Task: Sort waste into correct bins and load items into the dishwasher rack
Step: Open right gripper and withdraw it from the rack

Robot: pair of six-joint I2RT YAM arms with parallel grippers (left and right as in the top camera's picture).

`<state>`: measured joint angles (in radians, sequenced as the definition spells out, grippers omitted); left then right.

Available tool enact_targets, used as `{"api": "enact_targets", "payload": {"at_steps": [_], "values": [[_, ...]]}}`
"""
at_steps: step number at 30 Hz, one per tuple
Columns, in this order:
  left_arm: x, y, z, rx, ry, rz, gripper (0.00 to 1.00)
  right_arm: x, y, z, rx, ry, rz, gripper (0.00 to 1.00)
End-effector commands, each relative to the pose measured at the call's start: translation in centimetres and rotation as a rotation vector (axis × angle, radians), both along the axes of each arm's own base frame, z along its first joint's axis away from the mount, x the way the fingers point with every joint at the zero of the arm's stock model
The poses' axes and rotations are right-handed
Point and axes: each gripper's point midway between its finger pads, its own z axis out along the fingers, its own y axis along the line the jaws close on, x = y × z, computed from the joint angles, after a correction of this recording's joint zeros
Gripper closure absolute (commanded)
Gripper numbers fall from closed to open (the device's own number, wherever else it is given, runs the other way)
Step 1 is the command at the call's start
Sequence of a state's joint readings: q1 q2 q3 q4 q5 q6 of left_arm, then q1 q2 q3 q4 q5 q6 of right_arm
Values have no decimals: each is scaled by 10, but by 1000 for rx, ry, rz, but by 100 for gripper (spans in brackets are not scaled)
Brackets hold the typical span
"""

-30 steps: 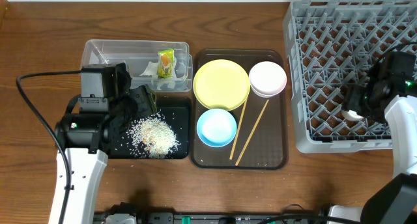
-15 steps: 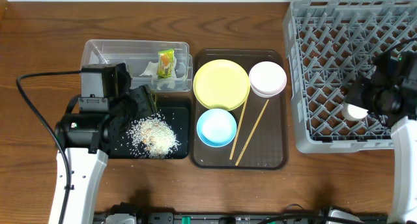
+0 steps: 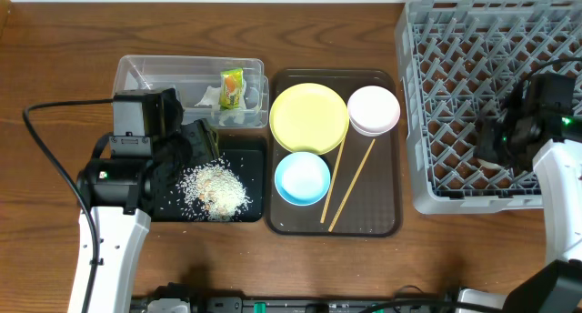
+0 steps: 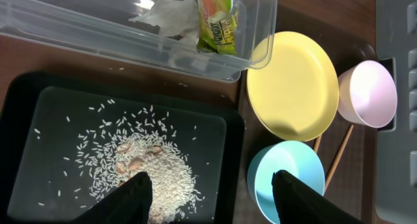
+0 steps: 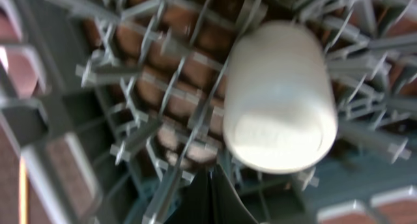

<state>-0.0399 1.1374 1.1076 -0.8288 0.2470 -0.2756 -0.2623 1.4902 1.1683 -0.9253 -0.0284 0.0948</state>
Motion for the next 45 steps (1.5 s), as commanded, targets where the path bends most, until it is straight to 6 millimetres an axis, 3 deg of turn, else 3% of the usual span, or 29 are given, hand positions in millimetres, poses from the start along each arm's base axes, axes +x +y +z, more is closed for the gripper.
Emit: {"api": "enact_targets", "payload": {"at_steps": [1, 8, 14, 19, 24, 28, 32, 34, 36, 38, 45], "values": [[0, 3, -1, 18, 5, 1, 38, 5, -9, -3, -38, -3, -30, 99], [1, 3, -1, 18, 5, 1, 38, 2, -26, -22, -60, 55, -96, 99], [0, 3, -2, 18, 5, 1, 38, 12, -41, -15, -106, -1, -126, 98], [0, 3, -2, 18, 5, 1, 38, 21, -52, -8, -159, -45, -146, 83], [0, 3, -2, 18, 9, 1, 38, 24, -67, -2, -233, -69, -195, 77], [0, 3, -2, 18, 8, 1, 38, 31, -46, 1, -122, -105, -134, 78], [0, 3, -2, 18, 9, 1, 38, 39, 12, 18, 137, -197, 49, 83], [0, 3, -2, 18, 9, 1, 38, 35, 41, 25, 241, -207, 130, 87], [0, 3, -2, 18, 9, 1, 38, 24, 58, 22, 283, -158, 158, 92], [0, 3, -2, 18, 8, 1, 38, 8, 65, 10, 259, -67, 170, 98], [0, 3, -2, 18, 8, 1, 38, -42, 63, -37, 125, 170, 112, 99]]}}
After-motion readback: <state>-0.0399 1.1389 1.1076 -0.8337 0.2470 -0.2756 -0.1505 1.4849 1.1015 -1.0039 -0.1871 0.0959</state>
